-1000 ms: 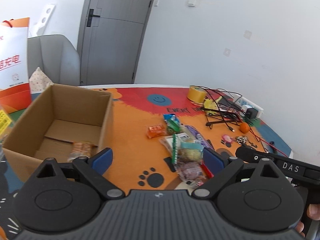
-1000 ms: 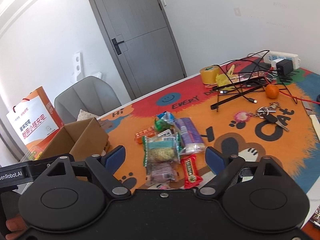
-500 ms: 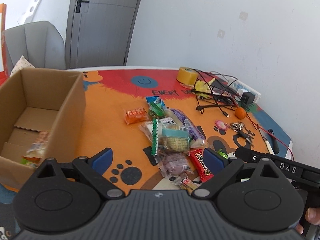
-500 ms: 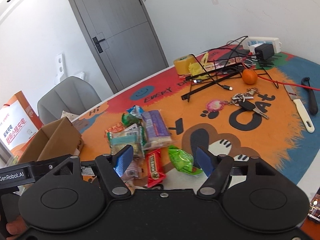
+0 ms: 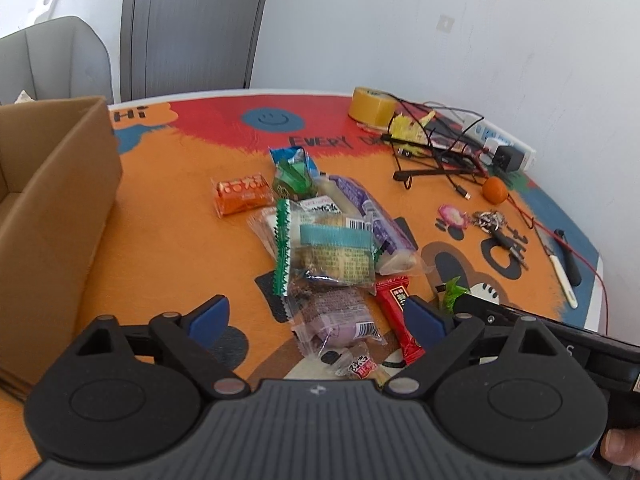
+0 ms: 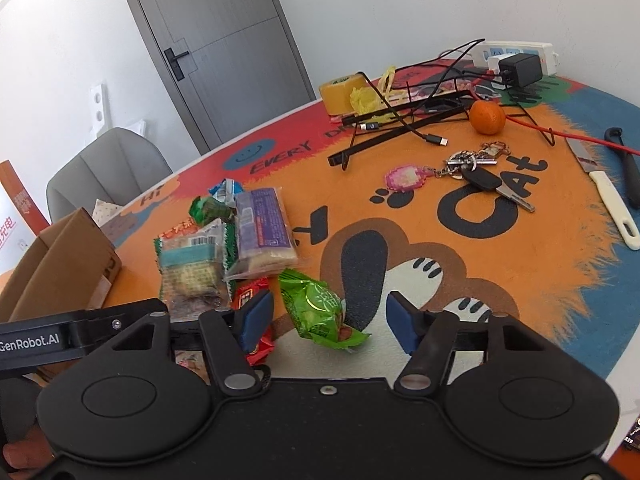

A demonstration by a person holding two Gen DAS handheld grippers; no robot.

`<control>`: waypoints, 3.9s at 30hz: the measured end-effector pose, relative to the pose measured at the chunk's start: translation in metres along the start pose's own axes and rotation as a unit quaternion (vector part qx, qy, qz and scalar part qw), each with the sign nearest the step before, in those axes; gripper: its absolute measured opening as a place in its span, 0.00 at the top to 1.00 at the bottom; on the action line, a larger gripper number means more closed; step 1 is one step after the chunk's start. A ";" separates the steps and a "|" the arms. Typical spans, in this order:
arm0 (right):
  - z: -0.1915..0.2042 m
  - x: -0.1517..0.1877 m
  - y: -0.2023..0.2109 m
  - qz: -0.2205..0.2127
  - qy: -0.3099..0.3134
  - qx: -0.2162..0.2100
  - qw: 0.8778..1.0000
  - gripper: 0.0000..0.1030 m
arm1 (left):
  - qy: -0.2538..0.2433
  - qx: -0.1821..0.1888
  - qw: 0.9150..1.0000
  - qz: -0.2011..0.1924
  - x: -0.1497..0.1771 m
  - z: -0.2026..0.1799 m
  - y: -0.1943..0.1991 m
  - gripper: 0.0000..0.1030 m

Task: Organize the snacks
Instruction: 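Grasp the purple snack pack with the left tool while the right tool grasps the green candy, then carry both held snacks to the cardboard box and release them inside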

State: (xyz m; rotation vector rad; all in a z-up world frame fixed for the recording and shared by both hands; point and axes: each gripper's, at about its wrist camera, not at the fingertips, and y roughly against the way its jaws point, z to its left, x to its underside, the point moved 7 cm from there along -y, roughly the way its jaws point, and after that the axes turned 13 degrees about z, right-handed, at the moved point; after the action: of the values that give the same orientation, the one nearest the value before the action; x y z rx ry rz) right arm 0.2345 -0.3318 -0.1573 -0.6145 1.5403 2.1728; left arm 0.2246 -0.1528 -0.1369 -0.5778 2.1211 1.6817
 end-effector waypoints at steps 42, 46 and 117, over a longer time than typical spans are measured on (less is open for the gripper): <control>0.021 0.009 0.021 -0.030 -0.017 -0.047 0.998 0.72 | -0.014 -0.010 1.000 -0.025 0.006 -0.005 0.014 0.66; 0.036 0.007 0.024 -0.033 -0.005 -0.055 0.998 0.72 | -0.008 -0.009 0.999 -0.041 0.005 0.002 0.031 0.66; 0.319 0.003 -0.001 0.001 0.200 -0.163 0.966 0.58 | 0.204 -0.084 0.961 -0.165 0.026 0.241 0.184 0.31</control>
State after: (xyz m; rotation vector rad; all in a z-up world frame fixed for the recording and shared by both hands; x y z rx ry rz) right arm 0.1944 -0.0290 -0.0656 -1.2225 1.3619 2.4316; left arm 0.1135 0.1175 -0.0516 -1.3517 1.9964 1.6638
